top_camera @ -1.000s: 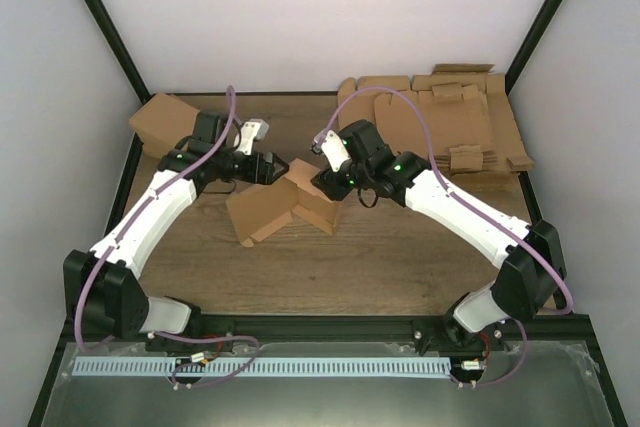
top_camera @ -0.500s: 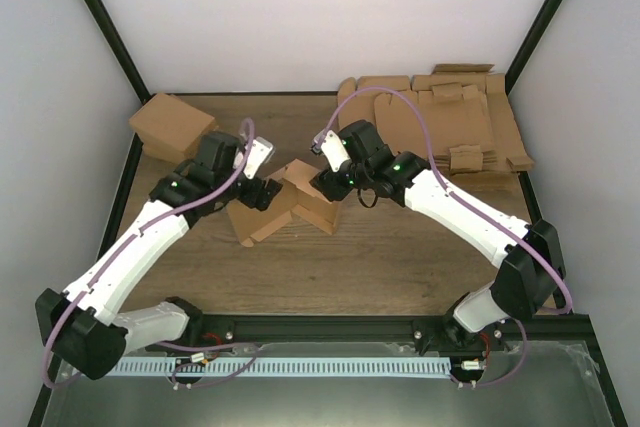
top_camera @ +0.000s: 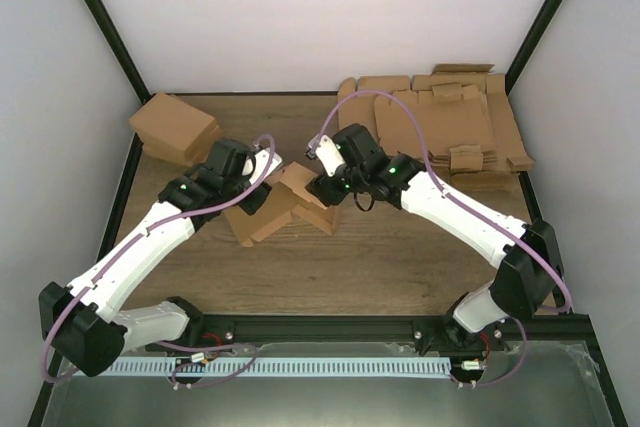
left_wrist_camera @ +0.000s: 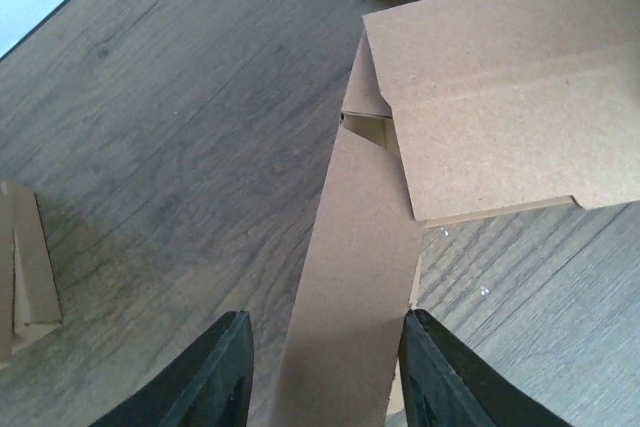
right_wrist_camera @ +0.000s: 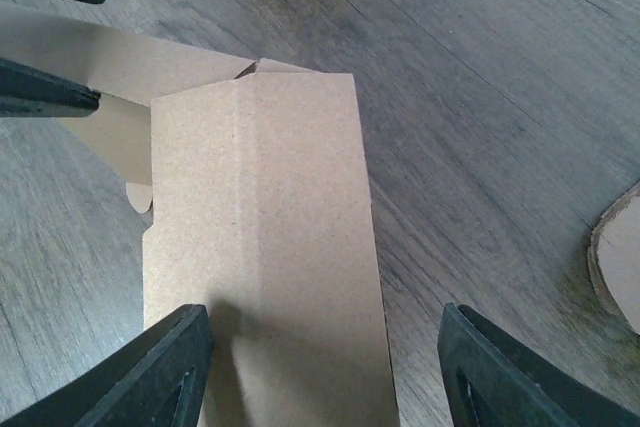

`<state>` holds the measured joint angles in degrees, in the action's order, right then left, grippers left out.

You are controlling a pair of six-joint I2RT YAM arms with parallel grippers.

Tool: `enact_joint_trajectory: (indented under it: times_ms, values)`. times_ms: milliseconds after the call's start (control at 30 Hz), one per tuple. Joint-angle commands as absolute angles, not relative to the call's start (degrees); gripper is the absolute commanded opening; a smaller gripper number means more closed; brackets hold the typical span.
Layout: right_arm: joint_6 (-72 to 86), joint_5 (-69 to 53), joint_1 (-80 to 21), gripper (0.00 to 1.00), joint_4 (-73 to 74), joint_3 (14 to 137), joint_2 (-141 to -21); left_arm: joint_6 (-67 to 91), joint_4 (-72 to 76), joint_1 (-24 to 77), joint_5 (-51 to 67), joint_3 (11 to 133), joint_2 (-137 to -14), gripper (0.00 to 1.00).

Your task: Fold the paper box

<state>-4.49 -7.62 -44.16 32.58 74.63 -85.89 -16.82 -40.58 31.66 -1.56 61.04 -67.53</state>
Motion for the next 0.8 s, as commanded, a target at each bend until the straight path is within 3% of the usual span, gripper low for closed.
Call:
enact_joint_trajectory:
  times_ms: [0,133,300,567,767]
  values:
    - [-5.5,-5.8,-45.4,0.65,38.1,75.5,-87.7,-17.1,-39.1,31.7,-2.9,60.7,-67.7,0.38]
    - [-5.2,-5.3,-45.5,0.64,38.9,75.7,-87.7,-16.7,-38.7,31.6,-2.7,61.1,-68.2,0.24]
    - [-5.1,-5.3,-45.5,0.64,39.1,75.7,-87.1,-16.1,-38.4,31.6,-1.5,61.8,-68.1,0.17]
    - [-4.9,-3.7,-45.7,0.61,39.3,76.0,-87.5,-15.7,-38.5,31.6,2.1,62.8,-67.9,0.14]
    - [-6.5,6.7,-49.2,0.53,37.6,76.9,-89.2,-15.2,-37.6,31.6,6.9,63.0,-67.8,0.14]
